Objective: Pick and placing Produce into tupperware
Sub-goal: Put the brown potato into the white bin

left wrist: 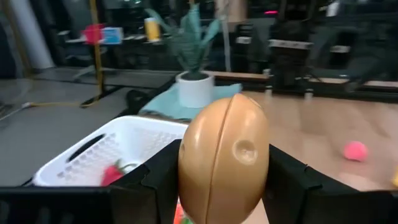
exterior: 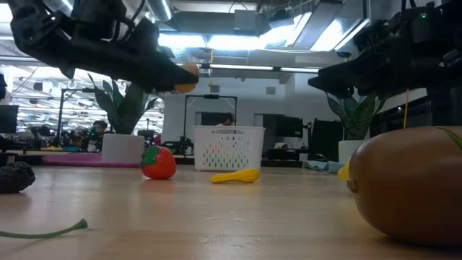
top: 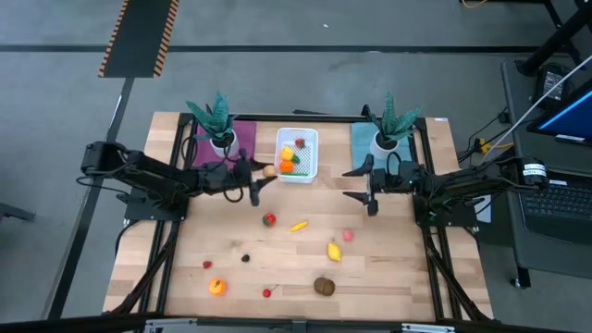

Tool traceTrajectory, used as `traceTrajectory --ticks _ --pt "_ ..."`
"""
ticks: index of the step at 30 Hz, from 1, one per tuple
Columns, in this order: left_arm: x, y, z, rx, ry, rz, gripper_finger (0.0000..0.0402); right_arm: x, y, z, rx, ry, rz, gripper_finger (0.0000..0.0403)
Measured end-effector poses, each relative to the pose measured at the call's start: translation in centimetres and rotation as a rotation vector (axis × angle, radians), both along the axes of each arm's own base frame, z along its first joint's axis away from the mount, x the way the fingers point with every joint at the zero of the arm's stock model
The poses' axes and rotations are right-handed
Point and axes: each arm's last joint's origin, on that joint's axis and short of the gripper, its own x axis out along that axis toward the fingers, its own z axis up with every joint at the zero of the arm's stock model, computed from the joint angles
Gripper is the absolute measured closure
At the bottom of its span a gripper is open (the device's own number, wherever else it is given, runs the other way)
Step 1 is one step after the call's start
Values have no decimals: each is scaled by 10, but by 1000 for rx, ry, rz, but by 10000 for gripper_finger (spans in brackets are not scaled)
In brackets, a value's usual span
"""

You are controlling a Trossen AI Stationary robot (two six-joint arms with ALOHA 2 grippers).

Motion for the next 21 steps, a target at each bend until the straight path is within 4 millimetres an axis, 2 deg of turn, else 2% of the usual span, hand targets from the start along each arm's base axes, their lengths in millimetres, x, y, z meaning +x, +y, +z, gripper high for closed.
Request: traceTrajectory --ticks 5,13,17,21 --pt "0 3 -5 -7 18 84 236 0 -2 0 31 0 -78 125" --pt "3 6 1 -20 -5 108 236 0 -2 0 33 2 -87 125" --pt "13 13 4 -22 15 130 236 0 -2 0 34 3 -88 125" --pt "32 26 6 -19 39 127 236 0 -2 -1 50 6 -89 125"
